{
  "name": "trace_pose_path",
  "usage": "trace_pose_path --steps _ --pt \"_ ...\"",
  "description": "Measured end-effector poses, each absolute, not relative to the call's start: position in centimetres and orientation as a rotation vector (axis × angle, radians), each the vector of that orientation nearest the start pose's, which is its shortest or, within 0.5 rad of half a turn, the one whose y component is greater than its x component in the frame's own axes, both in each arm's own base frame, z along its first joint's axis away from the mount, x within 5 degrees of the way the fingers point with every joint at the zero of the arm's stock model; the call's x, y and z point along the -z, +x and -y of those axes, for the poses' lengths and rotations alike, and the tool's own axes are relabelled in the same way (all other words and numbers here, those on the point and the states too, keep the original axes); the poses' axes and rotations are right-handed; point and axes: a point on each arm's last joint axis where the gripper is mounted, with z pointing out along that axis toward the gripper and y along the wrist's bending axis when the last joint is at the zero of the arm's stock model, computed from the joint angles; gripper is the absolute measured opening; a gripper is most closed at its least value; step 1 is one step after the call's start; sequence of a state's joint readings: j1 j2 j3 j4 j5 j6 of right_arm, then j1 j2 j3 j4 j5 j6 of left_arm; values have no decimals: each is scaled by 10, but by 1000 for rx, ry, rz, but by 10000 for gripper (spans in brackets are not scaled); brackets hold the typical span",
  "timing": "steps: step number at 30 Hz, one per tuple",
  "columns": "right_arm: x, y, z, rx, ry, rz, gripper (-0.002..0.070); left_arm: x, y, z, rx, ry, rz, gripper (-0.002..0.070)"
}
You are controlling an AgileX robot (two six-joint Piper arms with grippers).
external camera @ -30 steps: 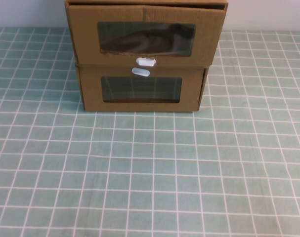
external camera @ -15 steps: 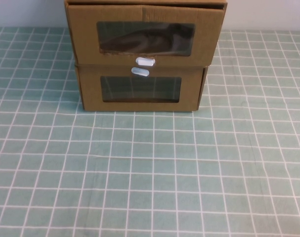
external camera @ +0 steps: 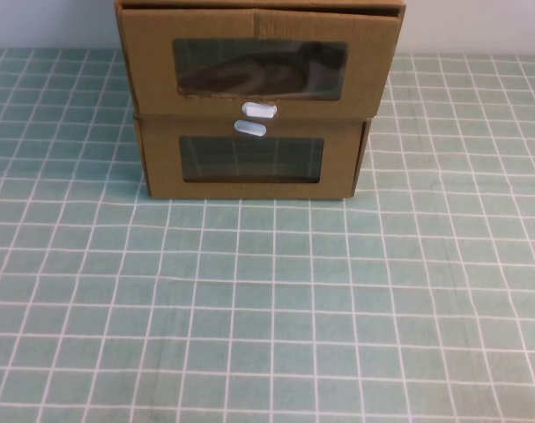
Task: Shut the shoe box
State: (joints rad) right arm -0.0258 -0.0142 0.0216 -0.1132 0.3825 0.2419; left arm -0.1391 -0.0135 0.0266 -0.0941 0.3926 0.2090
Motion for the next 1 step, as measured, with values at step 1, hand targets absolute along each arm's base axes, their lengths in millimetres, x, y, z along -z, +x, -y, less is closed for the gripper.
trace_pose_path --steps 1 --pt "-173 52 5 -37 181 -1862 -14 -170 51 10 46 270 -1868 -3"
